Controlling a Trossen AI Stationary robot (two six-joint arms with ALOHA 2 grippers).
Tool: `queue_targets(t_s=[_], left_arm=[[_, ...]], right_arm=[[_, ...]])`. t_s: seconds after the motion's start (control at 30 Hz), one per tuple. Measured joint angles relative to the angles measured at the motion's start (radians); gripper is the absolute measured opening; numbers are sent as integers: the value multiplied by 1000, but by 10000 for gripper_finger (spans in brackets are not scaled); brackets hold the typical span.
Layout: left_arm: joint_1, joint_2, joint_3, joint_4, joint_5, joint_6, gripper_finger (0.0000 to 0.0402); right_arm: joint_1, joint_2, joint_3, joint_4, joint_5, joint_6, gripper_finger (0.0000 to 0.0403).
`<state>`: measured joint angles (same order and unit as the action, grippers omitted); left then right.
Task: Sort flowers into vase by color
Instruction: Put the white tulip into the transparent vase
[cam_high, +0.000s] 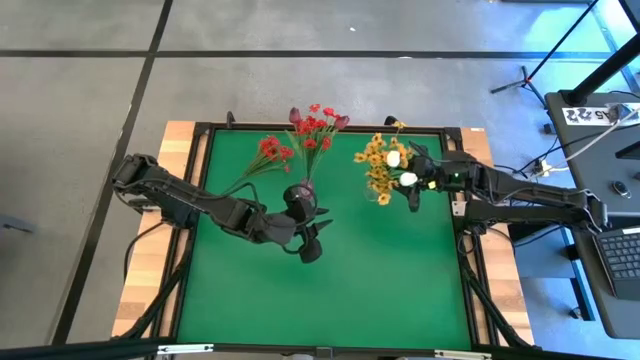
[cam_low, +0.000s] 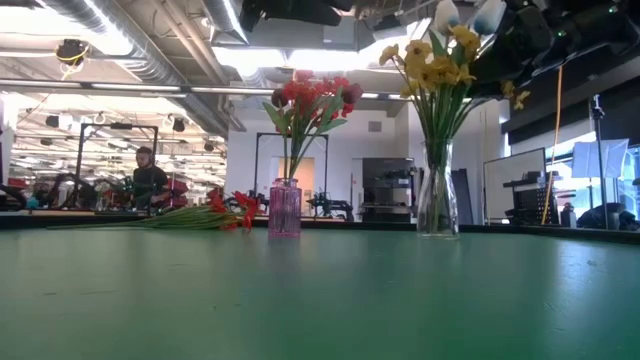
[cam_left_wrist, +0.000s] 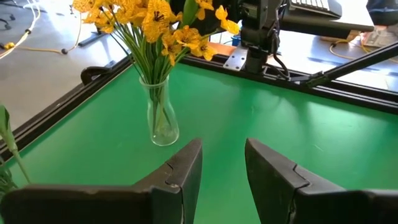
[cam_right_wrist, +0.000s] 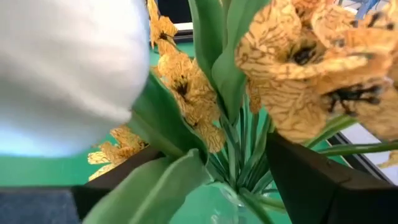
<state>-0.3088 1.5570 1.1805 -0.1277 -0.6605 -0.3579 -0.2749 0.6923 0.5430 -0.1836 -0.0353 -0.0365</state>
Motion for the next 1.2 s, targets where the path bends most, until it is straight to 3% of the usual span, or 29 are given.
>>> queue_targets(t_s=[0.63, 1.2], left_arm=[[0, 0, 0, -15, 0, -9, 118], [0, 0, -1, -15, 0, -10, 118]], right_arm=[[0, -123, 6, -107, -9, 30, 255], [0, -84, 220, -252, -28, 32, 255]])
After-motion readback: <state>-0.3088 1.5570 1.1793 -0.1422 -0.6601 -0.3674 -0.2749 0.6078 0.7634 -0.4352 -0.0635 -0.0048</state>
